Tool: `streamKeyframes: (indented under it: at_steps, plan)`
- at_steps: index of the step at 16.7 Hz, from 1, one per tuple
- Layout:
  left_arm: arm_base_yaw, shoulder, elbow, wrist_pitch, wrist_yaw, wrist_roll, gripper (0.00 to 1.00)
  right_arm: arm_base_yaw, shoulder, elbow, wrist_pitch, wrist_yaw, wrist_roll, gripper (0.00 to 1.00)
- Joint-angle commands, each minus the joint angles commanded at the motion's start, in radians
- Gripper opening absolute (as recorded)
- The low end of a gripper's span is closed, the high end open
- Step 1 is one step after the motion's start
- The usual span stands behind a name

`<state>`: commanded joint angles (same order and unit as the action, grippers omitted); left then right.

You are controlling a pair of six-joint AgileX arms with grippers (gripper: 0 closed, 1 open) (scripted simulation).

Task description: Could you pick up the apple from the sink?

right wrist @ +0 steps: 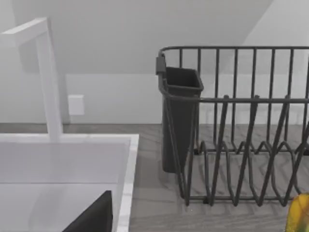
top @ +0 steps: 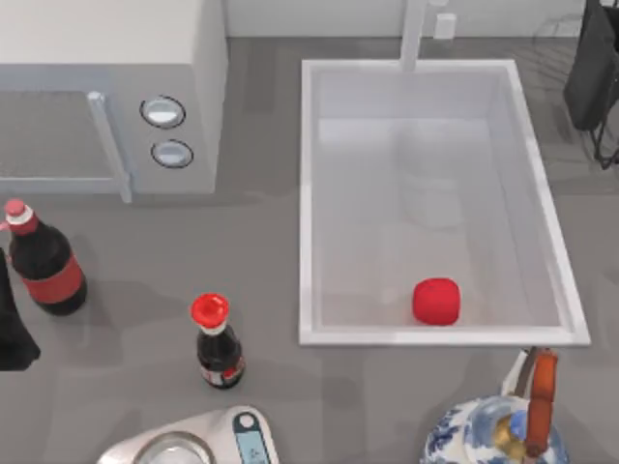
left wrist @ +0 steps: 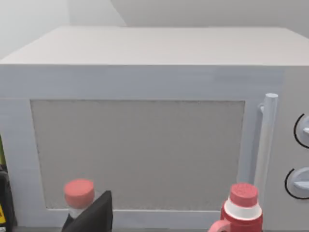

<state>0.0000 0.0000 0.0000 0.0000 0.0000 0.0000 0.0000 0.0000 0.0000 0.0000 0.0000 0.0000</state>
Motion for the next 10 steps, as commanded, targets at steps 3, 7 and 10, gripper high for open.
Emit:
streamKeyframes:
  at_steps: [3, 7, 10]
  plan:
    - [0.0, 0.0, 0.0, 0.0, 0.0, 0.0, 1.0, 0.003, 0.01, 0.01, -0.007, 0.0, 0.003, 1.0]
    - [0.0, 0.0, 0.0, 0.0, 0.0, 0.0, 1.0, 0.044, 0.157, 0.146, -0.098, 0.0, 0.046, 1.0]
    - [0.0, 0.0, 0.0, 0.0, 0.0, 0.0, 1.0, 0.098, 0.376, 0.328, -0.217, 0.0, 0.101, 1.0]
